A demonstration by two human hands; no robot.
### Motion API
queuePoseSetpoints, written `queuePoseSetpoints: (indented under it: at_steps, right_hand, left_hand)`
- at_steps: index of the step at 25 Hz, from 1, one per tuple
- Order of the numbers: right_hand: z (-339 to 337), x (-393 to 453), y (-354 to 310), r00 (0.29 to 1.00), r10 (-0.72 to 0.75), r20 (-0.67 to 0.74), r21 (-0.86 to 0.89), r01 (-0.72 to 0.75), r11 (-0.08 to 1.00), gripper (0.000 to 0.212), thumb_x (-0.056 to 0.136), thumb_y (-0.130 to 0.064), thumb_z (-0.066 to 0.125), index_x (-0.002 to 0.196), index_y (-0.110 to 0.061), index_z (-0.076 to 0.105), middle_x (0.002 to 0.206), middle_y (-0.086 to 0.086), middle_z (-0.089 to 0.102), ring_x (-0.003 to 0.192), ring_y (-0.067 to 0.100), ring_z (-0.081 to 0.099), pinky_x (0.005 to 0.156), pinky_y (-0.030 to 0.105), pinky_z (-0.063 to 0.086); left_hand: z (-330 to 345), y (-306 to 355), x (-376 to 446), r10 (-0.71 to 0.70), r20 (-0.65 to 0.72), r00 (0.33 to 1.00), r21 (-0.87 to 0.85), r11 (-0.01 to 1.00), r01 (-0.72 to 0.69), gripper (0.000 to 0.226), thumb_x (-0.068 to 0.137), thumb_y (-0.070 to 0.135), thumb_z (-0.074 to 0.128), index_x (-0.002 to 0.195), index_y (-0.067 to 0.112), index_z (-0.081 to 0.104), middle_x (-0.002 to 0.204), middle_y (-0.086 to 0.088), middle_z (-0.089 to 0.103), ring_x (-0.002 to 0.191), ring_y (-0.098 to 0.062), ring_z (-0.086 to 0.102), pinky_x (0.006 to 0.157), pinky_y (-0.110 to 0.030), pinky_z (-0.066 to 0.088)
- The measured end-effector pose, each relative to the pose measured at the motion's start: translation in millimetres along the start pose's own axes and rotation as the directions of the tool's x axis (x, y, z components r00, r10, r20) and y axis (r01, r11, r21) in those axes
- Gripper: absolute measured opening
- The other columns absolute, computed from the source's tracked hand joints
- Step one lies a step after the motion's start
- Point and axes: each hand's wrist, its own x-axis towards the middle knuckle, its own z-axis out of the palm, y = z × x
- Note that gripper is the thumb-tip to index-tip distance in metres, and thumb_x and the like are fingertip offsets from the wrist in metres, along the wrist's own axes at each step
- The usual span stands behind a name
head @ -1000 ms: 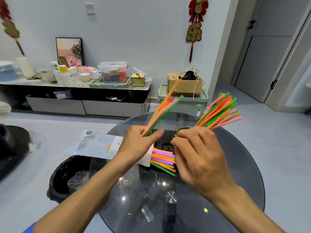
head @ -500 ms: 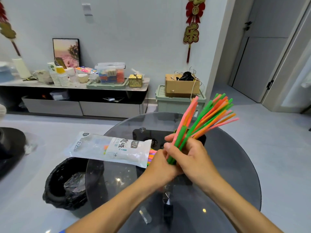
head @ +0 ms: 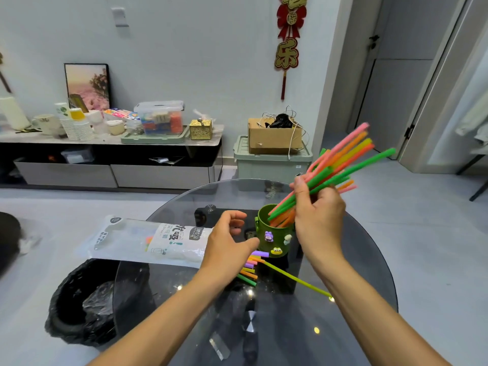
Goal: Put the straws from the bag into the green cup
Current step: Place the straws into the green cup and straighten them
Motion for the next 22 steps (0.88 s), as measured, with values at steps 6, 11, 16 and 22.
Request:
queuePoseSetpoints:
  at_steps: [6, 11, 16, 22]
  right_hand:
    - [-7, 9, 5, 0.963, 0.155, 0.220, -0.022, -0.154, 0.988, 0.013, 0.080, -0.023, 0.077, 0.074, -0.013, 0.070, 0.070, 0.006, 0.075, 0.063, 0.024, 0.074, 0.068, 0.049, 0.062]
    - [-40, 12, -4, 0.970, 0.077, 0.231, -0.338, 0.005, 0.941, 0.041, 0.090, -0.043, 0.062, 0.062, -0.014, 0.069, 0.059, 0.003, 0.071, 0.057, 0.022, 0.071, 0.066, 0.046, 0.061]
    - [-33, 23, 24, 0.863, 0.328, 0.384, -0.397, -0.167, 0.903, 0.037, 0.070, -0.060, 0.073, 0.081, -0.025, 0.073, 0.073, -0.009, 0.071, 0.078, 0.019, 0.070, 0.077, 0.037, 0.059]
    - [15, 38, 34, 0.898, 0.326, 0.297, 0.312, -0.414, 0.855, 0.041, 0.071, -0.009, 0.085, 0.106, -0.009, 0.064, 0.093, 0.003, 0.073, 0.076, 0.011, 0.072, 0.068, 0.024, 0.057]
  left_hand:
    - [-12, 0, 2, 0.021, -0.016, 1.000, -0.007, 1.000, -0.021, 0.036, 0.079, 0.011, 0.073, 0.108, 0.026, 0.057, 0.106, 0.011, 0.061, 0.102, -0.006, 0.056, 0.079, -0.020, 0.045]
    - [-21, -1, 5, -0.005, -0.042, 0.999, -0.041, 0.999, 0.003, 0.031, 0.081, 0.006, 0.069, 0.106, 0.023, 0.060, 0.105, 0.007, 0.063, 0.101, -0.010, 0.058, 0.079, -0.022, 0.048]
    - [-22, 2, 2, -0.014, -0.034, 0.999, -0.022, 1.000, 0.013, 0.028, 0.082, 0.005, 0.067, 0.103, 0.023, 0.062, 0.104, 0.006, 0.064, 0.101, -0.012, 0.059, 0.083, -0.034, 0.053]
    - [-24, -4, 6, -0.016, -0.051, 0.999, -0.017, 1.000, 0.016, 0.028, 0.081, 0.004, 0.068, 0.100, 0.025, 0.064, 0.103, 0.009, 0.066, 0.098, -0.009, 0.061, 0.081, -0.031, 0.053]
